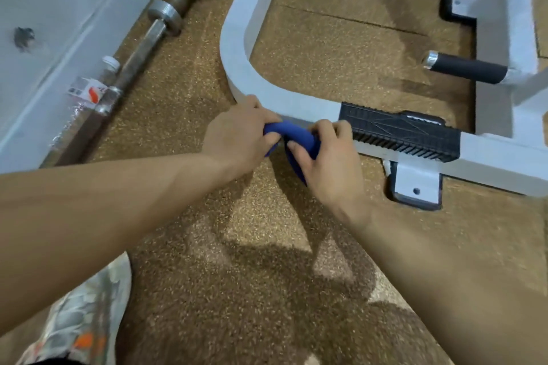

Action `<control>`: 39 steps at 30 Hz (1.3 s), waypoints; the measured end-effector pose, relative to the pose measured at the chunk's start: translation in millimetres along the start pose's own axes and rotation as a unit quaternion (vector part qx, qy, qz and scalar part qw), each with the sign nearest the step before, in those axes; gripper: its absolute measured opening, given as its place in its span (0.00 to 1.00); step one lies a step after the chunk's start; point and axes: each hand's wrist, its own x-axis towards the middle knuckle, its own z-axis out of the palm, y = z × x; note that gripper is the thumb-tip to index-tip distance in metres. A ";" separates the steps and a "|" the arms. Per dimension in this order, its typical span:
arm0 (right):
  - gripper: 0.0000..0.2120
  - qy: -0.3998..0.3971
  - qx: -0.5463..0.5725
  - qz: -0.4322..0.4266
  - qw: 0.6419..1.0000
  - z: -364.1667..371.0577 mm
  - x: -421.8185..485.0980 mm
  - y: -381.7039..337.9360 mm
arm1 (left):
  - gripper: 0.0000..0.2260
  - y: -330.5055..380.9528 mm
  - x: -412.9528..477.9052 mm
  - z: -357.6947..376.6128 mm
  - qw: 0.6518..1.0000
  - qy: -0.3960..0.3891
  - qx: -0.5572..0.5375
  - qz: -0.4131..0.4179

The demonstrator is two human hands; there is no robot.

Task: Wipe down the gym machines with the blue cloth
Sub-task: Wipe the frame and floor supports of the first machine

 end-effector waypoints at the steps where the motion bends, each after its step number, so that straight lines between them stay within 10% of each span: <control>1: 0.18 -0.012 -0.014 0.047 0.999 0.8 -3.5 2.1 | 0.04 5.9 -0.7 5.2 1.000 -0.007 -0.018 -0.017; 8: 0.20 -0.058 0.261 0.286 0.920 1.1 -7.0 8.0 | 0.10 29.1 7.0 31.5 0.974 0.014 -0.135 -0.183; 17: 0.14 -0.027 0.309 0.232 0.922 17.0 -13.6 17.6 | 0.12 45.2 -0.6 46.3 0.948 -0.046 -0.240 -0.204; 30: 0.13 -0.029 0.380 0.266 0.885 24.5 -4.6 12.5 | 0.12 26.4 8.2 32.9 0.985 0.003 -0.093 -0.142; 39: 0.22 0.126 0.592 0.461 0.649 34.5 11.3 23.2 | 0.06 39.5 14.3 45.4 0.985 -0.007 -0.106 -0.135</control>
